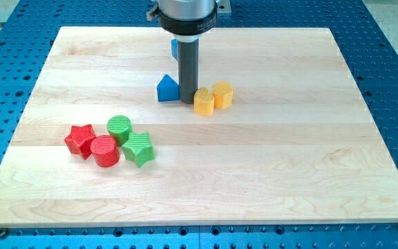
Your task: Push the triangle into the heart
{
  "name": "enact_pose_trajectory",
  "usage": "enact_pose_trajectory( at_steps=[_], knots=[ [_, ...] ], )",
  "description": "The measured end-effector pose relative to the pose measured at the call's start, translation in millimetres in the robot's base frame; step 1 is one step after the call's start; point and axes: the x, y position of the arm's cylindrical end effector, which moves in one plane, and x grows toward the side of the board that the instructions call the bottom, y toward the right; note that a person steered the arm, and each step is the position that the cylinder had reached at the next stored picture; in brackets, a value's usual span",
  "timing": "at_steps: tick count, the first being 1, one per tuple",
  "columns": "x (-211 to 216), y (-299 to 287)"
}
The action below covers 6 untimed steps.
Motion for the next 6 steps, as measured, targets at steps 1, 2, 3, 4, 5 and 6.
enact_pose_trajectory(
  at_steps=[1,2,3,4,5,6],
  knots=[
    [25,-29],
    [41,-4],
    [17,43],
    [14,0],
    [28,-124],
    [-14,-77]
  ],
)
